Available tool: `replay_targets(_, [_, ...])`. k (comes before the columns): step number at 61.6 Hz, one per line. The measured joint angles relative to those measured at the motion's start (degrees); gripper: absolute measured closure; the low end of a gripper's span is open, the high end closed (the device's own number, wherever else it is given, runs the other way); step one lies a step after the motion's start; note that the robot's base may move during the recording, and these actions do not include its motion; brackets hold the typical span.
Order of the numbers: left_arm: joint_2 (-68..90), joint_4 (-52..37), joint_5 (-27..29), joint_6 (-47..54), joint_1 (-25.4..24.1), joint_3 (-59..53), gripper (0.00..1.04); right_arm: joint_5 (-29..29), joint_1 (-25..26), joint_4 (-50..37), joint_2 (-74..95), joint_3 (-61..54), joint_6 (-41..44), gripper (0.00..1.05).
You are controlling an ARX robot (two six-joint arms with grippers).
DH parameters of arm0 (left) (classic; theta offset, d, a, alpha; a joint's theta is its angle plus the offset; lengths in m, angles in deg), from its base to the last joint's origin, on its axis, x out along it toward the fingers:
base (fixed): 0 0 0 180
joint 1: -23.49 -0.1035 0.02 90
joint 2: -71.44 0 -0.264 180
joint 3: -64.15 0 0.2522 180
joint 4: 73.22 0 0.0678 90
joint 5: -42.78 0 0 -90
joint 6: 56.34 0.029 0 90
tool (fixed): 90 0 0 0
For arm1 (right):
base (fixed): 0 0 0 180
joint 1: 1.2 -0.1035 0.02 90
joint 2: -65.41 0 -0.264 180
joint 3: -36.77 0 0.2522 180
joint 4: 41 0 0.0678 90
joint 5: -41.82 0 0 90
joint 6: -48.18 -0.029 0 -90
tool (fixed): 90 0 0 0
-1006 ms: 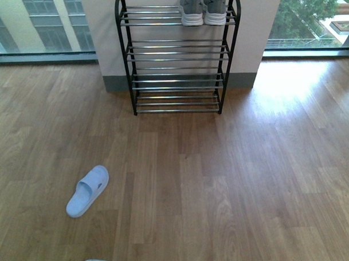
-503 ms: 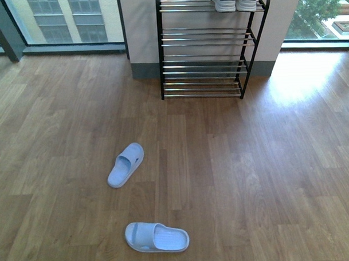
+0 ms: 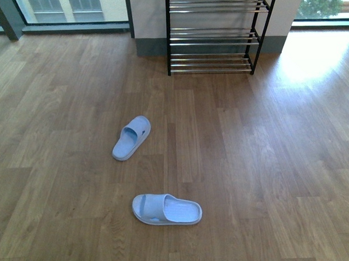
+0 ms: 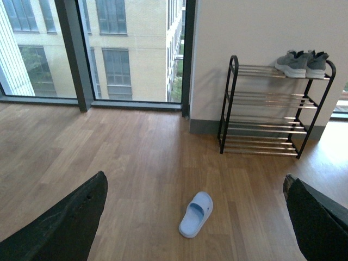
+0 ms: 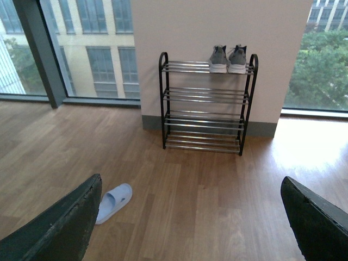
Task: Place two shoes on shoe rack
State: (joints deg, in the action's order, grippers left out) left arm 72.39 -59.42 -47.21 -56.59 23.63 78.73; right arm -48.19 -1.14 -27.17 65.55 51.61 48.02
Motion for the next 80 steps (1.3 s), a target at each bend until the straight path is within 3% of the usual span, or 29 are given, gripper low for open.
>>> replay_targets(80, [0.0,0.0,0.0,0.0,0.0,0.0,0.09,0.0,0.0,0.0,0.0,0.0,0.0,0.09])
